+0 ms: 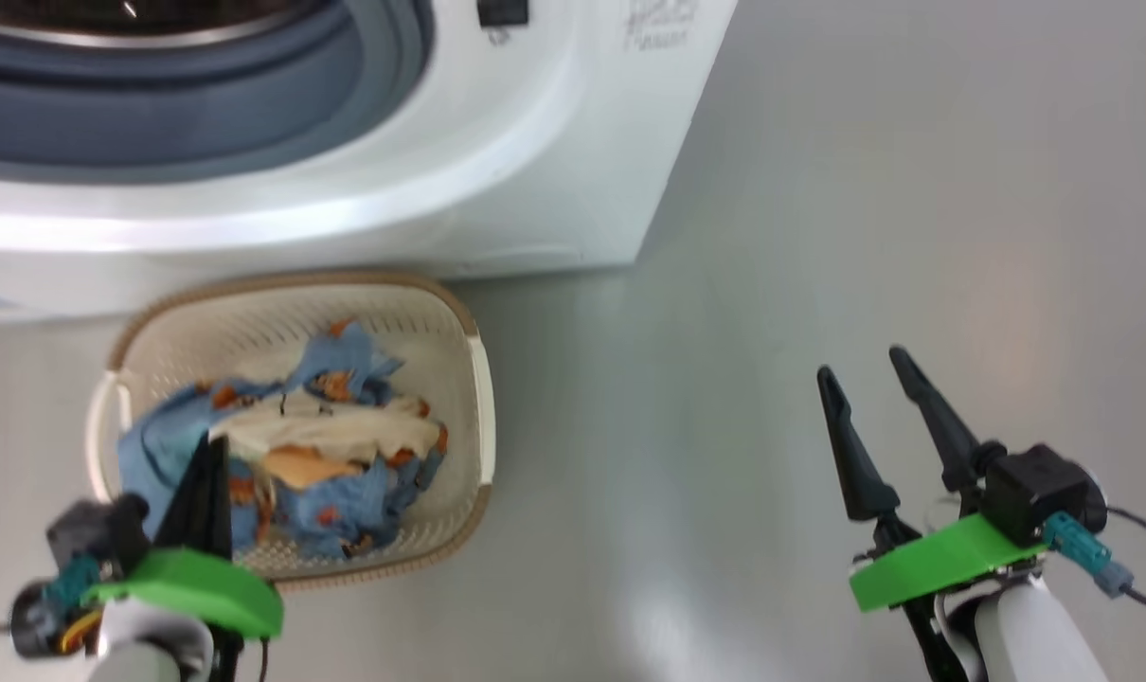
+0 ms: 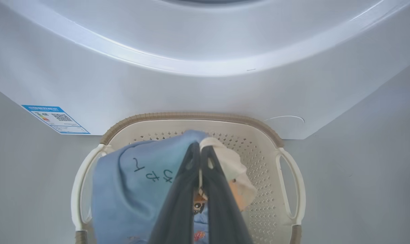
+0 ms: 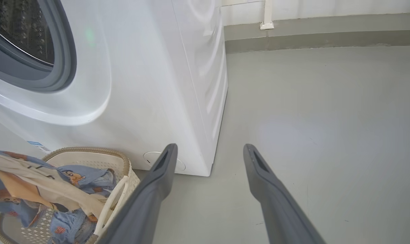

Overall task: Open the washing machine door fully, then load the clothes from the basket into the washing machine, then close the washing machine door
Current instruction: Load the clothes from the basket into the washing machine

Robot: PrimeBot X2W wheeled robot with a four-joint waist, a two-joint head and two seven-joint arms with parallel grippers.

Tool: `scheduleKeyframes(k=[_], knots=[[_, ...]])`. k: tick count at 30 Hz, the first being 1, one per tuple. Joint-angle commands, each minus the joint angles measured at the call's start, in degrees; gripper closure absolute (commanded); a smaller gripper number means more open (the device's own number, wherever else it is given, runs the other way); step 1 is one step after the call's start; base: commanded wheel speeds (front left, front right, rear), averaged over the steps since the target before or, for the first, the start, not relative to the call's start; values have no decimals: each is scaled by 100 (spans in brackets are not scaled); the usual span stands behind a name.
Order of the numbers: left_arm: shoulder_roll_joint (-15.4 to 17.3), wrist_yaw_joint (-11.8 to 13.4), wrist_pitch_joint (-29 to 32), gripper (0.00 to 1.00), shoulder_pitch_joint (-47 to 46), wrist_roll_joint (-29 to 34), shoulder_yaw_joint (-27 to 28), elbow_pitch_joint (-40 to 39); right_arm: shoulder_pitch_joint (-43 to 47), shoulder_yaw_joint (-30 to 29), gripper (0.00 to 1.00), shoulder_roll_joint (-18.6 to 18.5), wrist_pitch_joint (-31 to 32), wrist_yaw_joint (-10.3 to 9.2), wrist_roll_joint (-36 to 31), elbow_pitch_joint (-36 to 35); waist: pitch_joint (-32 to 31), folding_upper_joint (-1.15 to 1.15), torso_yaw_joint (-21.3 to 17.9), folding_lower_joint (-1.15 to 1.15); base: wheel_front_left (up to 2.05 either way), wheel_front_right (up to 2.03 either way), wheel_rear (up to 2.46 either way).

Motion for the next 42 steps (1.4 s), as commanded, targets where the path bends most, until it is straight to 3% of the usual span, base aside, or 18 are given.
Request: scheduleKeyframes(k=[1, 8, 15, 32, 42], knots=[[64, -70, -38, 100, 373, 136, 315, -330, 255, 124, 0, 42, -27, 17, 72, -72, -929, 0, 138, 1, 0, 0, 0], [-203, -227, -38, 100, 1233, 401, 746, -1173, 609, 138, 0, 76, -27, 17, 199, 28, -1744, 0, 96, 1, 0, 0, 0], [-319, -213, -38, 100, 1982, 405, 901, -1941, 988, 140, 0, 91, -27, 17, 299, 85, -2394, 0, 53, 1, 0, 0, 0], [-333, 336, -38, 100, 2993, 198, 683, -3582, 1426, 17, 0, 95, -27, 17, 439, 1, -3077, 0, 2, 1, 0, 0, 0], [-333, 559, -38, 100, 3479, 150, 673, -3816, 1504, -50, 0, 96, -27, 17, 210, -123, -3242, 0, 13, 1, 0, 0, 0]])
